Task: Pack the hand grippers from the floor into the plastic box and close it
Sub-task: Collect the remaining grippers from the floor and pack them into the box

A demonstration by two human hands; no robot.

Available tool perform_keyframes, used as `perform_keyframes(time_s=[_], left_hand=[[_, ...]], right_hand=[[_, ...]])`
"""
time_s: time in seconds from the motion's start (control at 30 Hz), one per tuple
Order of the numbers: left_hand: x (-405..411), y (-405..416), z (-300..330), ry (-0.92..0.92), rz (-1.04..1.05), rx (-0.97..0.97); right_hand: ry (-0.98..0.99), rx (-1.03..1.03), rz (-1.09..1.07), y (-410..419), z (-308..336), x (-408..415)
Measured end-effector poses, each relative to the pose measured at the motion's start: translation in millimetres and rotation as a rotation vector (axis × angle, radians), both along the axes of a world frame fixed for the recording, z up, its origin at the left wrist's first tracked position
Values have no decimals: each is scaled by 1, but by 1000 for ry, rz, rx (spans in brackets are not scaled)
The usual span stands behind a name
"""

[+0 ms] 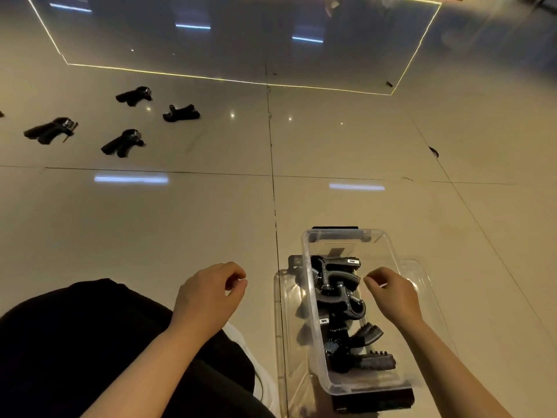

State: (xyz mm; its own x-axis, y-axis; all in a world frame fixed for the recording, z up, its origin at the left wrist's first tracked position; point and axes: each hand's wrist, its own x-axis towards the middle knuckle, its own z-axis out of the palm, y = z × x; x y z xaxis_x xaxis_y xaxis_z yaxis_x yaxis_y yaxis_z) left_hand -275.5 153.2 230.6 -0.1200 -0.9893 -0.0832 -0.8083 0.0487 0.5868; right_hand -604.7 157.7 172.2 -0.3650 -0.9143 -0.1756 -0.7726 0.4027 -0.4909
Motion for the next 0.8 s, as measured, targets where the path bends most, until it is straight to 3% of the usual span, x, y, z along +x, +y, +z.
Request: perform_keyframes(time_s=[0.3,0.53,0.8], left_hand=[[24,28,72,231,76,-200],[143,3,148,52,152,-286],[288,-47,123,-70,323,-190]], right_hand=[[-229,-116,468,-2,69,134],[-284,-228,711,-57,146,243],[-361,-170,834,-152,142,394]])
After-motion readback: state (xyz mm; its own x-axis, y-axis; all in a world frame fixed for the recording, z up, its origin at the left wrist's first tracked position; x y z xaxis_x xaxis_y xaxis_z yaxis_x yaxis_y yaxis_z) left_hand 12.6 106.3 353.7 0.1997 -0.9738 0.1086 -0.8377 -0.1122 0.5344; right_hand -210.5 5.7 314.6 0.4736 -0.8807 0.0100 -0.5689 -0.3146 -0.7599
